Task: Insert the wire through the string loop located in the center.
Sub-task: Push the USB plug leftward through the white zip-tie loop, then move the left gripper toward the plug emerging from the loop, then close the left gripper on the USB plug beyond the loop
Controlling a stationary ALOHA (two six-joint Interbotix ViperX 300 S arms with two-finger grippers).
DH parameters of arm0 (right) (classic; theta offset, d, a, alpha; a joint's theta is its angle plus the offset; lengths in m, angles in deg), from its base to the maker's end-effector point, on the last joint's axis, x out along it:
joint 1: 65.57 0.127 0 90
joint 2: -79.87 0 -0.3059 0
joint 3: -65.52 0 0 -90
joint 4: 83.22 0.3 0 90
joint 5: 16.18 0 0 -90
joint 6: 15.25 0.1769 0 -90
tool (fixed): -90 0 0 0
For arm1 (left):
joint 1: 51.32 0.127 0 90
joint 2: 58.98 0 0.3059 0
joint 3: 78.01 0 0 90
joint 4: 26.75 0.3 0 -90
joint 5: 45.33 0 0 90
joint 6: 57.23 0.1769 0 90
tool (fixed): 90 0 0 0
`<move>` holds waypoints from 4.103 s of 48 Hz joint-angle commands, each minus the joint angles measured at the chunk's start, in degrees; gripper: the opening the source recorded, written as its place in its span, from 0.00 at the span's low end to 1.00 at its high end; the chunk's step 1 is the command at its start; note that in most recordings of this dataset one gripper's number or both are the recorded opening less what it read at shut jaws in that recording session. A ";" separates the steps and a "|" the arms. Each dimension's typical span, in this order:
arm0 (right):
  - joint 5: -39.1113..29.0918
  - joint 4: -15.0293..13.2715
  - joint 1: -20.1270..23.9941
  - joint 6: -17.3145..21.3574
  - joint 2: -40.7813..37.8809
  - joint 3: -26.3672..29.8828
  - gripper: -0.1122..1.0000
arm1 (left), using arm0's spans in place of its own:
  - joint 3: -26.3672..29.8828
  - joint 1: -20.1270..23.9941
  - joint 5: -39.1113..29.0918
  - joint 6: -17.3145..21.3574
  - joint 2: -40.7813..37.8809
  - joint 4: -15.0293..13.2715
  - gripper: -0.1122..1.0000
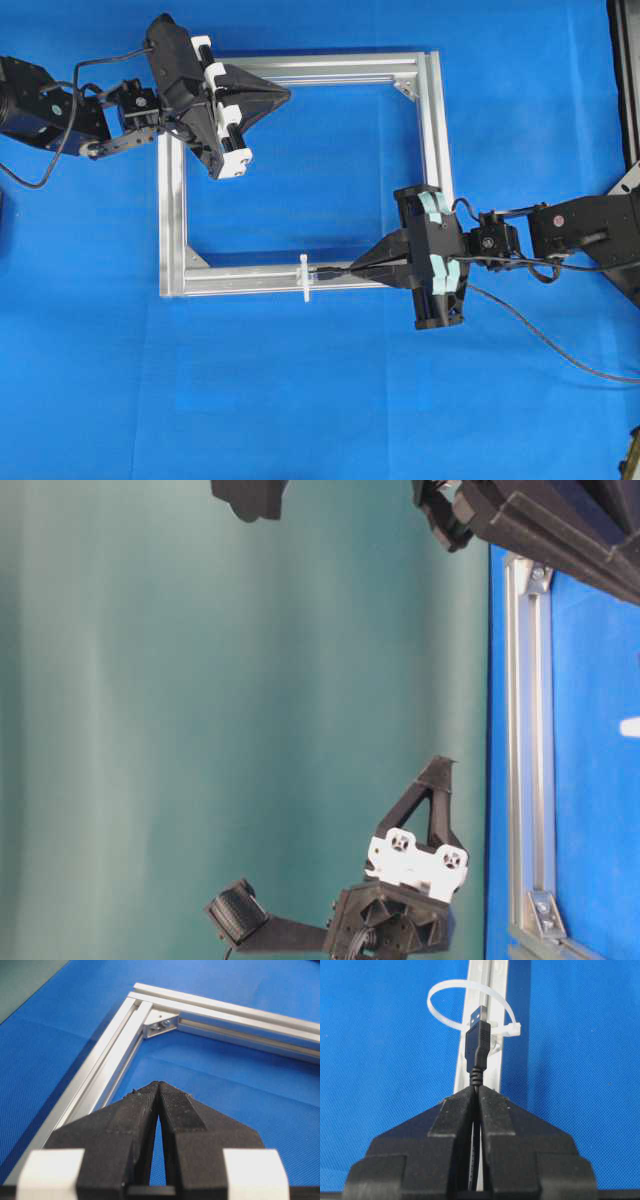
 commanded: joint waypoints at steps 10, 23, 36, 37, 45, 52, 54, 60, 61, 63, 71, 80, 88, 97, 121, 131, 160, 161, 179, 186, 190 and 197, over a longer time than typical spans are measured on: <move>0.62 0.09 0.00 0.09 -0.88 3.43 0.08 | 0.62 -0.09 0.35 0.00 1.67 0.18 0.10; 0.35 0.09 0.09 0.09 -5.19 8.00 0.08 | 0.62 -0.09 0.26 0.00 1.67 0.18 0.10; 0.26 0.09 0.35 0.09 -7.82 11.07 0.08 | 0.62 -0.09 0.35 0.00 1.58 0.09 0.10; 0.26 0.09 0.35 0.09 -7.91 11.16 0.08 | 0.62 -0.09 0.35 0.00 1.67 0.18 0.10; 0.35 0.09 0.44 0.09 -7.91 11.16 0.08 | 0.62 -0.09 0.35 0.00 1.58 0.09 0.10; 0.26 0.09 0.44 0.09 -7.91 11.07 0.08 | 0.70 -0.09 0.35 0.00 1.58 0.18 0.10; 0.26 0.09 0.44 0.09 -7.91 11.07 0.08 | 0.70 -0.09 0.35 0.00 1.67 0.18 0.10; 0.26 0.09 0.44 0.09 -7.91 11.07 0.08 | 0.70 -0.35 0.26 -0.44 1.67 0.18 0.10; 0.26 0.09 0.44 0.09 -7.91 11.07 0.08 | 0.70 -0.44 0.35 -0.53 1.58 0.09 0.10; 0.26 0.09 0.44 0.09 -7.82 11.07 0.08 | 0.70 -0.62 0.35 -0.70 1.58 0.09 0.10; 0.26 0.09 0.44 0.09 -7.91 11.07 0.08 | 0.44 -2.29 0.35 -1.14 1.67 0.09 0.10; 0.26 0.09 0.44 0.09 -7.91 11.07 0.08 | 0.00 -6.24 0.35 -1.67 1.67 0.09 0.10; 0.26 0.09 0.44 0.09 -7.91 11.07 0.08 | -0.88 -10.90 0.35 -2.72 1.85 0.09 0.10; 0.26 0.09 0.44 0.09 -7.91 11.07 0.08 | -1.23 -15.82 0.35 -4.13 2.11 0.09 0.10; 0.26 0.09 0.44 0.09 -7.91 10.99 0.08 | -1.32 -23.99 0.35 -7.12 2.37 0.18 0.10; 0.26 0.09 0.44 0.09 -7.91 10.99 0.08 | -1.58 -23.91 0.35 -7.03 2.46 0.09 0.10; 0.26 0.09 0.44 0.09 -7.82 10.90 0.08 | -1.76 -23.99 -0.79 -6.86 2.46 0.09 0.11; 0.26 0.09 0.44 0.09 -7.82 10.90 0.08 | -1.67 -23.91 -0.79 -6.86 2.46 0.09 0.11; 0.18 0.09 0.44 0.09 -7.91 10.90 0.08 | -1.58 -24.61 -2.11 -7.12 2.46 0.18 0.80; 0.26 0.09 0.44 0.09 -7.91 10.90 0.08 | -1.41 -24.79 -3.43 -7.21 2.46 0.09 0.92; 0.18 0.09 0.44 0.09 -7.91 10.90 0.08 | -1.14 -24.79 -4.83 -7.21 2.46 0.18 0.91; 0.18 0.09 0.44 0.09 -7.91 10.81 0.08 | -0.53 -24.79 -7.21 -7.21 2.11 0.09 0.91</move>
